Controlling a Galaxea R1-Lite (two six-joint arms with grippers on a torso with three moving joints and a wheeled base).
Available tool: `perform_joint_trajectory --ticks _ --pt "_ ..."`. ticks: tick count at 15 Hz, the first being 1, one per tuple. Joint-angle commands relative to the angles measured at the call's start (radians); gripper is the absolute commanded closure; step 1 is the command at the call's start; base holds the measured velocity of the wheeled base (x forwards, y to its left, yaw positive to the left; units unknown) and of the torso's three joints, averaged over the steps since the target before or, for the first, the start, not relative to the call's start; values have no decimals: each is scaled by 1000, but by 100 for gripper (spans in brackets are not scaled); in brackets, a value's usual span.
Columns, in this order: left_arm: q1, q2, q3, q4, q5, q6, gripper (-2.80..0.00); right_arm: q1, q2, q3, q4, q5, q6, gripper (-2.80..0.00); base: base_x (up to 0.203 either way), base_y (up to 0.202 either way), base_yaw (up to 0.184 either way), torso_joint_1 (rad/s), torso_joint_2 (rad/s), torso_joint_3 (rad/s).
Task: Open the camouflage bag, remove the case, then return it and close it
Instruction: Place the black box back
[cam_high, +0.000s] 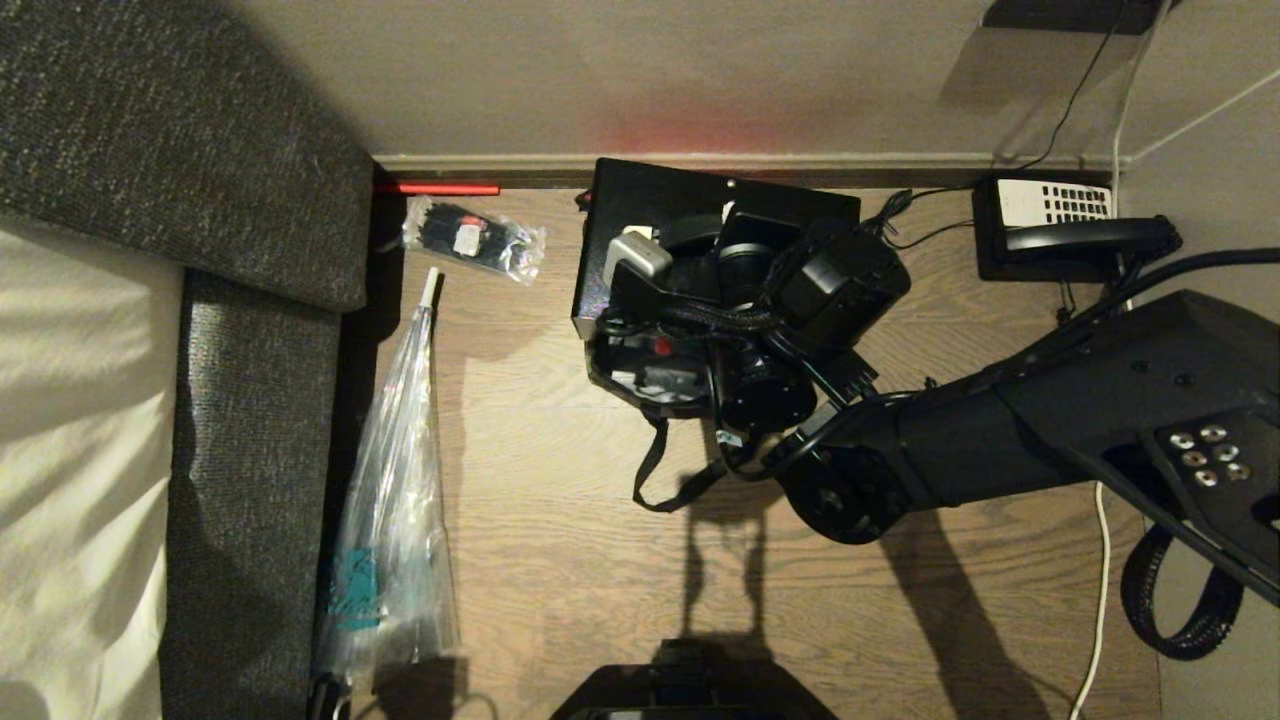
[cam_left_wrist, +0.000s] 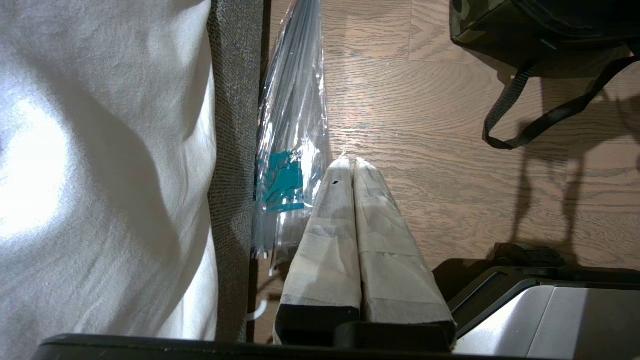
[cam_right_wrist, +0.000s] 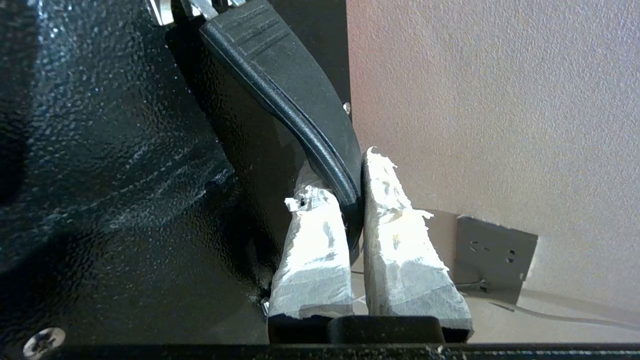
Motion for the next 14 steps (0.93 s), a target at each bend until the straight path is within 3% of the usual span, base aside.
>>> perform_joint_trajectory --ticks 1,14 --pt "0 1 1 0 1 0 0 -3 -15 9 -3 -5 -8 0 0 0 0 0 0 0" --pt "0 1 0 0 1 0 0 -4 -52 30 19 -4 -8 0 0 0 0 0 0 0"
